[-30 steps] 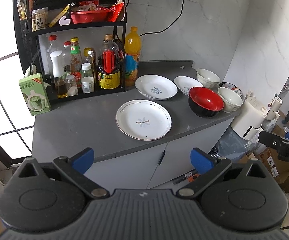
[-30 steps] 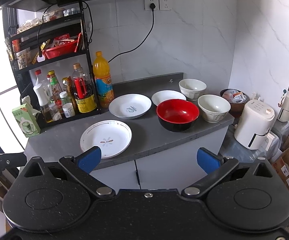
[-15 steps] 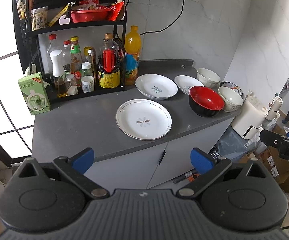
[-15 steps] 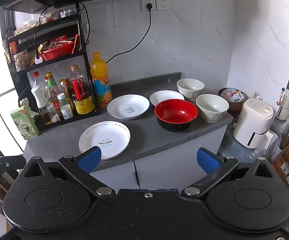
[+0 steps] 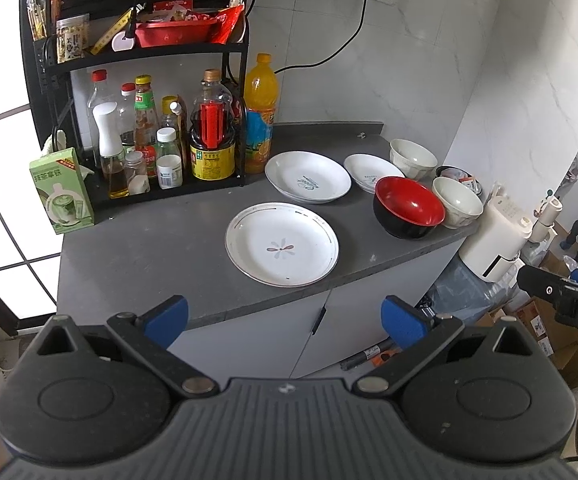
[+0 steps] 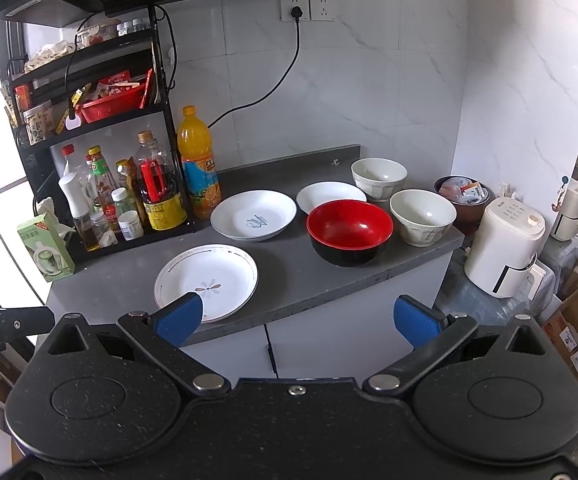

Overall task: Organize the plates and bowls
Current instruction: 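Move both tools toward the red bowl and white bowls on the counter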

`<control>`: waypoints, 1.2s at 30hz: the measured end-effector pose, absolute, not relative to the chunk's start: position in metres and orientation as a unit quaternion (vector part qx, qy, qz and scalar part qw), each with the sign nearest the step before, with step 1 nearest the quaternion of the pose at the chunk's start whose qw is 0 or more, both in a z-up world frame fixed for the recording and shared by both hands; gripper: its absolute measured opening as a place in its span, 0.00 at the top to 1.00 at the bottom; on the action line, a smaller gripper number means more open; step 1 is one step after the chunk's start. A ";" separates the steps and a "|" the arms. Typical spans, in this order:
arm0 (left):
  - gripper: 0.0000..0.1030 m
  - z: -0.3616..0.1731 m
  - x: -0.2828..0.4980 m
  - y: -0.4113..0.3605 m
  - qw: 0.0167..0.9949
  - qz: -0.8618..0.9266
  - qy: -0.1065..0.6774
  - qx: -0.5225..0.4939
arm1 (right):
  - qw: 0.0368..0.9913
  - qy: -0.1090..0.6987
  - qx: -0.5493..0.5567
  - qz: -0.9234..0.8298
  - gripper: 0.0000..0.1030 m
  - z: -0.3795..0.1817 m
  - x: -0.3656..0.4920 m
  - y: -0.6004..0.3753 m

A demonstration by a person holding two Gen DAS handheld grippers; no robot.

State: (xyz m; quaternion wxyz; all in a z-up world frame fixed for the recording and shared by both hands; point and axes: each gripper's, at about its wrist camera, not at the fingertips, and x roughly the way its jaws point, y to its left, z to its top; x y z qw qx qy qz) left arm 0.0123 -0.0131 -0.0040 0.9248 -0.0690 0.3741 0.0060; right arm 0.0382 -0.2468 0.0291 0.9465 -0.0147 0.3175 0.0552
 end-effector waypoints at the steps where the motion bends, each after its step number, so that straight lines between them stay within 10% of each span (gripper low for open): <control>1: 0.01 -0.004 0.013 -0.014 0.925 0.006 0.375 -0.068 | 0.947 0.317 -0.016 0.055 0.00 0.029 0.038 -0.247; 36: 0.01 -0.007 0.097 -0.040 0.925 -0.037 0.372 -0.066 | 0.944 0.329 0.029 0.006 0.00 0.018 0.094 -0.289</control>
